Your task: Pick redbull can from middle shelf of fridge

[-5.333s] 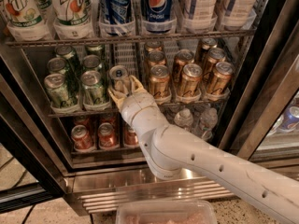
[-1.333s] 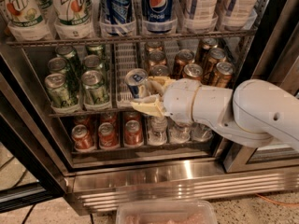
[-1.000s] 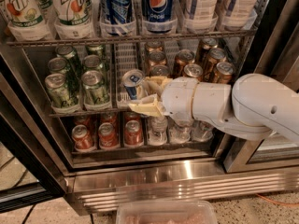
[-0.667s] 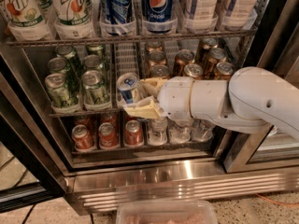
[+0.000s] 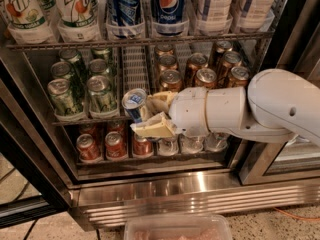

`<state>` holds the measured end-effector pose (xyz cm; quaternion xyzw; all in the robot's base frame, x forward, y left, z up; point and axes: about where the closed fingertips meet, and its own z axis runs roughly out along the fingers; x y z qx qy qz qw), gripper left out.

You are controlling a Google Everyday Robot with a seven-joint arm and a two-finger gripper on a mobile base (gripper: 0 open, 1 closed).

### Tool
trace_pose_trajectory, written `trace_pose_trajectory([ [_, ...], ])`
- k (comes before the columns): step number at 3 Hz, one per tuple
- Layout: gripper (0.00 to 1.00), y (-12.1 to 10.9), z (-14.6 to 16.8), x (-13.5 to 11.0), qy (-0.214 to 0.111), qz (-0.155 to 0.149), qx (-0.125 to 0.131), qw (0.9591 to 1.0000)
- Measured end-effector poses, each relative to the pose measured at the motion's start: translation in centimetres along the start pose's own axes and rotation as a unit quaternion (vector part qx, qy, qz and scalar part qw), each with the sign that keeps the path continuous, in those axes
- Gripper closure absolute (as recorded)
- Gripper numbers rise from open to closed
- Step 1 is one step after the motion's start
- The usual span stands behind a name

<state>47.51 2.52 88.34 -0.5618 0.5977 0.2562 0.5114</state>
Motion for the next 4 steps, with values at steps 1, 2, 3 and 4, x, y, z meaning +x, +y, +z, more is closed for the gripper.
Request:
trace_pose_trajectory([
  [1, 1.00, 0.9, -0.7, 0.0, 0.004, 0.001, -0.014, 0.9999],
  [2, 1.00, 2.0, -1.3, -0.6, -0.030, 0.009, -0.057, 0.9979],
  [3, 1.00, 2.8, -1.3, -0.8, -0.033, 0.008, -0.074, 0.9967],
  [4, 1.00, 2.8, -1.3, -0.8, -0.033, 0.008, -0.074, 0.9967],
])
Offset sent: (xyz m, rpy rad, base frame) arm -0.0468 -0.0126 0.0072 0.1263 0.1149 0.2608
